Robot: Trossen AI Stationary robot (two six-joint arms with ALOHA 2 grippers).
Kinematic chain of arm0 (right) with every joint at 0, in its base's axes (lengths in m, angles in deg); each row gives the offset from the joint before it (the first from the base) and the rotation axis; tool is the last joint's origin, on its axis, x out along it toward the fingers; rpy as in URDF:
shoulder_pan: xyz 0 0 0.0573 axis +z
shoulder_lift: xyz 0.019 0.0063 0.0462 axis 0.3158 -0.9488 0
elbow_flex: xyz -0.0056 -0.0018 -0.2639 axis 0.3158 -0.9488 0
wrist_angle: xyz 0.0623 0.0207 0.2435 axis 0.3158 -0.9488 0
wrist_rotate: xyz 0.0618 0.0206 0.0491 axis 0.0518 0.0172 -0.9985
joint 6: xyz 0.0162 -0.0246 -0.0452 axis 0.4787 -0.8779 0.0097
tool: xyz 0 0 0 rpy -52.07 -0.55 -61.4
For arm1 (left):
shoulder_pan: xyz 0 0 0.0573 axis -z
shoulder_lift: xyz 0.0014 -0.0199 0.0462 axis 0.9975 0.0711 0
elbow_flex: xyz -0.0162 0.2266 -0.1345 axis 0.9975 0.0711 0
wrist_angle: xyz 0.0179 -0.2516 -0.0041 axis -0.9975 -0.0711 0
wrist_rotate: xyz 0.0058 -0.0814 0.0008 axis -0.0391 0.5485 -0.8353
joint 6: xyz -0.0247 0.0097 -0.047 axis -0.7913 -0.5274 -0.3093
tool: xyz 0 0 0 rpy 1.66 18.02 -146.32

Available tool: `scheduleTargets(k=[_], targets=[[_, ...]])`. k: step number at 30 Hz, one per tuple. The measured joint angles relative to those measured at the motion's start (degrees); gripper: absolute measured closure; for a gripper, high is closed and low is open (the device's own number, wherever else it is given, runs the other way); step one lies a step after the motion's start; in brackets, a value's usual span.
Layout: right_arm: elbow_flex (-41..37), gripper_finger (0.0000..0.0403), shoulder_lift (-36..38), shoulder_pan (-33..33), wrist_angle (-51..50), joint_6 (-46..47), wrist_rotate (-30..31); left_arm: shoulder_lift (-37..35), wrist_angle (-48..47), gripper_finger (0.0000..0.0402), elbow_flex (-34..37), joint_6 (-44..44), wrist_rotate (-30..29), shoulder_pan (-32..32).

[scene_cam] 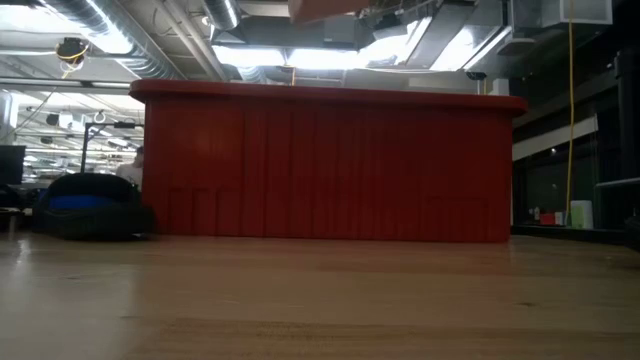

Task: Pick and place slides into bin
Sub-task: Put the pink slide into the red bin

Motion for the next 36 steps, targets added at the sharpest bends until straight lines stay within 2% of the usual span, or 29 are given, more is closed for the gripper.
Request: scheduleTargets(k=[7, 12, 17, 22, 26, 29, 36], targets=[[0.0, 0.0389, 3.2, -2.2, 1.3, -1.2, -0.3, -4.4, -0.2, 0.0367, 0.0, -0.4, -0.3, 3.1], [0.0, 0.0389, 9.4, -5.3, 1.1, -1.4, -4.2, -9.1, -1.2, 0.0382, 0.0, 0.3, -0.4, 4.3], [0.0, 0.0389, 15.7, -11.4, -0.5, -2.8, -12.3, -13.0, -1.7, 0.0399, 0.0, 2.3, -0.1, 3.9], [0.0, 0.039, 19.7, -21.2, -0.5, -4.5, -21.6, -16.0, -2.6, 0.04, 0.0, 6.8, -0.2, 1.8], [0.0, 0.039, 20.7, -29.4, -1.1, -4.4, -30.3, -18.5, -2.6, 0.04, 0.0, 8.8, -0.2, -0.1], [0.0, 0.039, 20.7, -34.2, -1.1, -3.9, -34.4, -20.0, -2.6, 0.04, 0.0, 8.4, 0.1, -1.1], [0.0, 0.039, 20.3, -40.1, -1.1, -3.8, -42.0, -20.6, -2.6, 0.04, 0.0, 12.4, 0.1, -1.4]])
